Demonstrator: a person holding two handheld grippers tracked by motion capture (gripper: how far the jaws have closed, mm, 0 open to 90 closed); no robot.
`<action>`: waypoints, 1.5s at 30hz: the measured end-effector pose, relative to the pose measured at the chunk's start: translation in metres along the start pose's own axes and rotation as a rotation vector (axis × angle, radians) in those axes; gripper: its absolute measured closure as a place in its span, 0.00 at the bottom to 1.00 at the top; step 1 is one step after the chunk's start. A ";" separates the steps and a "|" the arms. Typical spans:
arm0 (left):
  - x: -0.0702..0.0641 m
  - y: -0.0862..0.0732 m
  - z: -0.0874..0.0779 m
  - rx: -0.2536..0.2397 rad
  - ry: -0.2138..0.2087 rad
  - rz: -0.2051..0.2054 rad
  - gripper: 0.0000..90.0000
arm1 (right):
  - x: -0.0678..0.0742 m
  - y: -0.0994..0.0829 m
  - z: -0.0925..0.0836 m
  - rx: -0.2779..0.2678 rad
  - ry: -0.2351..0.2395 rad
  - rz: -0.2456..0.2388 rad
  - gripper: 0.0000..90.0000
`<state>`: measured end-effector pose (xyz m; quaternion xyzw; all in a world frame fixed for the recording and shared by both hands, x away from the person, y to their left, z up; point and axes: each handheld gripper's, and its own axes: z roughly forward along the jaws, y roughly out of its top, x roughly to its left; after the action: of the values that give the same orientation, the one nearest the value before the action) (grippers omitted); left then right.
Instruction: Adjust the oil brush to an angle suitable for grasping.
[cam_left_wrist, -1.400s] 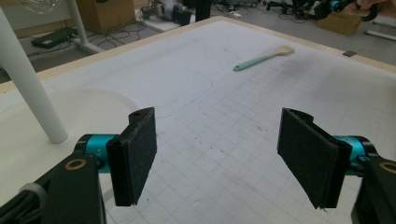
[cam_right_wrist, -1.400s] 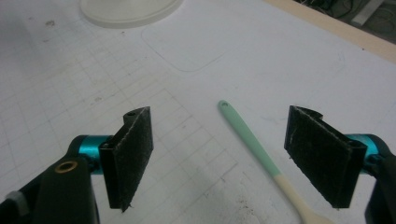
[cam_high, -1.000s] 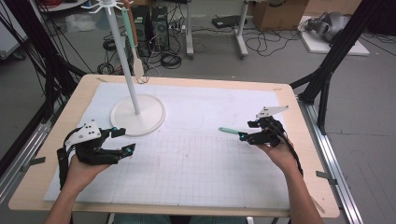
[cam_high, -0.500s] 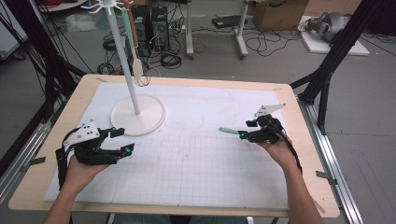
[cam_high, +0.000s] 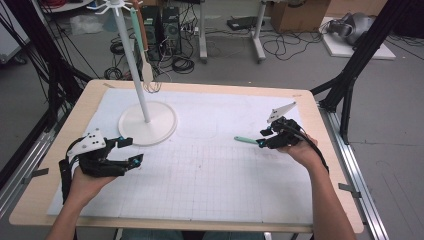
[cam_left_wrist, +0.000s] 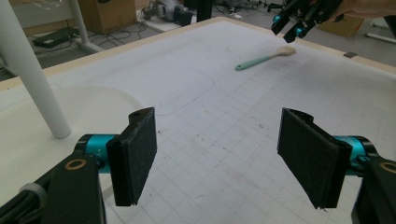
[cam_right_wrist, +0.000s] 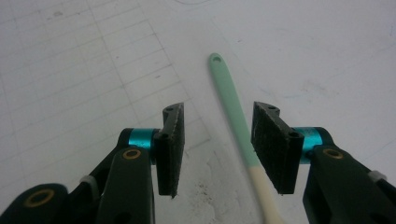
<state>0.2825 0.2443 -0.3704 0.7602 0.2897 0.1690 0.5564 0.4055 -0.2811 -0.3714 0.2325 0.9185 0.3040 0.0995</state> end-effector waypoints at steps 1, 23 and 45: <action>0.000 0.000 0.000 -0.001 0.001 0.000 0.32 | -0.001 0.001 0.000 -0.001 0.006 -0.004 0.59; 0.002 -0.005 -0.006 0.002 0.014 -0.013 0.32 | -0.026 -0.009 0.035 0.098 0.044 -0.004 0.62; 0.003 -0.006 -0.005 0.007 0.011 -0.015 0.32 | -0.030 -0.015 0.050 0.163 0.068 -0.010 0.84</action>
<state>0.2801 0.2510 -0.3743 0.7590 0.2990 0.1681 0.5534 0.4427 -0.2808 -0.4184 0.2248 0.9442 0.2354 0.0507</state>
